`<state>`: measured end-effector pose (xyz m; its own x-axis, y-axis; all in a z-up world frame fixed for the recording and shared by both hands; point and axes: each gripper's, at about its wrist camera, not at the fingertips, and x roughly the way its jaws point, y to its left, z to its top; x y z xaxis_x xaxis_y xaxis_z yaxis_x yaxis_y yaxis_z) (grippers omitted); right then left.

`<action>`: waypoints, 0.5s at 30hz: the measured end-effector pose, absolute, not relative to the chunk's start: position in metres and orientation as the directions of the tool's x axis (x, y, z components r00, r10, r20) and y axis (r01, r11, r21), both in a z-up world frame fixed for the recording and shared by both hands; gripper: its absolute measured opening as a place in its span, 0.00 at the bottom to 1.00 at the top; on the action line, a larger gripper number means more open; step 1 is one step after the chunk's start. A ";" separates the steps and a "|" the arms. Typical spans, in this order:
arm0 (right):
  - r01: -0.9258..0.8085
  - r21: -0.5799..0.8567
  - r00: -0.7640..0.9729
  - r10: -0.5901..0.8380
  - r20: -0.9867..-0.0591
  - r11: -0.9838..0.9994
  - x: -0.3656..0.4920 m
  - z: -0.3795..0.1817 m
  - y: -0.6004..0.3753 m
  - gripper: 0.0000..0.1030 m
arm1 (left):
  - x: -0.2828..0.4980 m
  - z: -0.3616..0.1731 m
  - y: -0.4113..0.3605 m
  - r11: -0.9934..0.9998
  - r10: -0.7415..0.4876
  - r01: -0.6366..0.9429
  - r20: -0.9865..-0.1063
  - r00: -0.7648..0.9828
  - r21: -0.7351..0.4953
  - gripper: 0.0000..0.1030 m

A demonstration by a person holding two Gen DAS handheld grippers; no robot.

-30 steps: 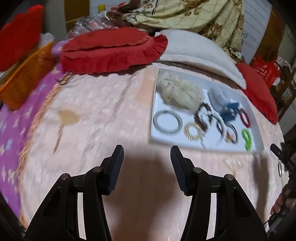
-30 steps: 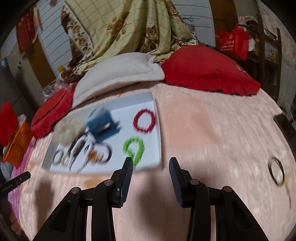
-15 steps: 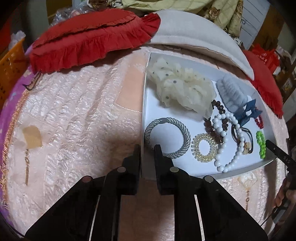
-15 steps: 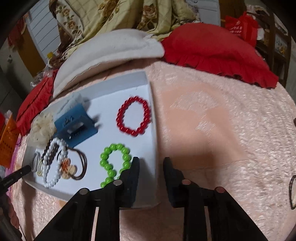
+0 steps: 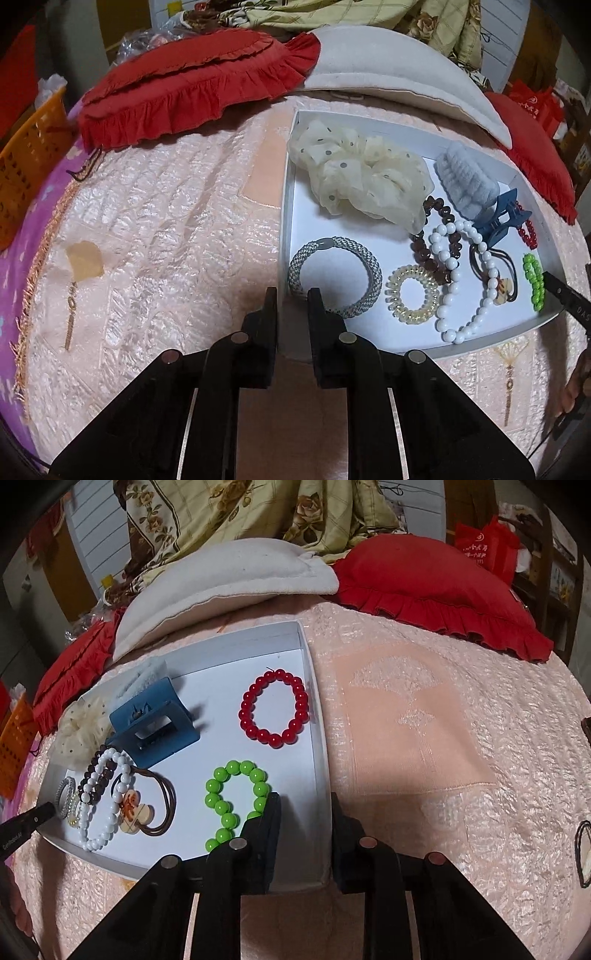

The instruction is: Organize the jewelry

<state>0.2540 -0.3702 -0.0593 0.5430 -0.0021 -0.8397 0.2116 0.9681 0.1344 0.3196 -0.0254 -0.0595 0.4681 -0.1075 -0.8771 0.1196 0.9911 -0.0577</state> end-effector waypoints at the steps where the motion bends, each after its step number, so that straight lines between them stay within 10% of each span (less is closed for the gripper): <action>1: 0.214 0.141 0.546 0.001 -0.838 0.967 0.253 -0.058 -0.372 0.22 | 0.319 -0.058 -0.024 0.991 -0.114 0.116 -0.877 0.466 -0.067 0.13; 8: 0.232 0.160 0.615 -0.017 -0.788 0.959 0.228 -0.028 -0.374 0.35 | 0.282 -0.015 -0.011 0.997 -0.062 0.081 -0.810 0.584 -0.018 0.18; 15: 0.171 0.146 0.627 0.006 -0.779 0.974 0.161 -0.014 -0.343 0.38 | 0.211 0.023 0.003 0.999 -0.010 0.045 -0.716 0.698 0.030 0.54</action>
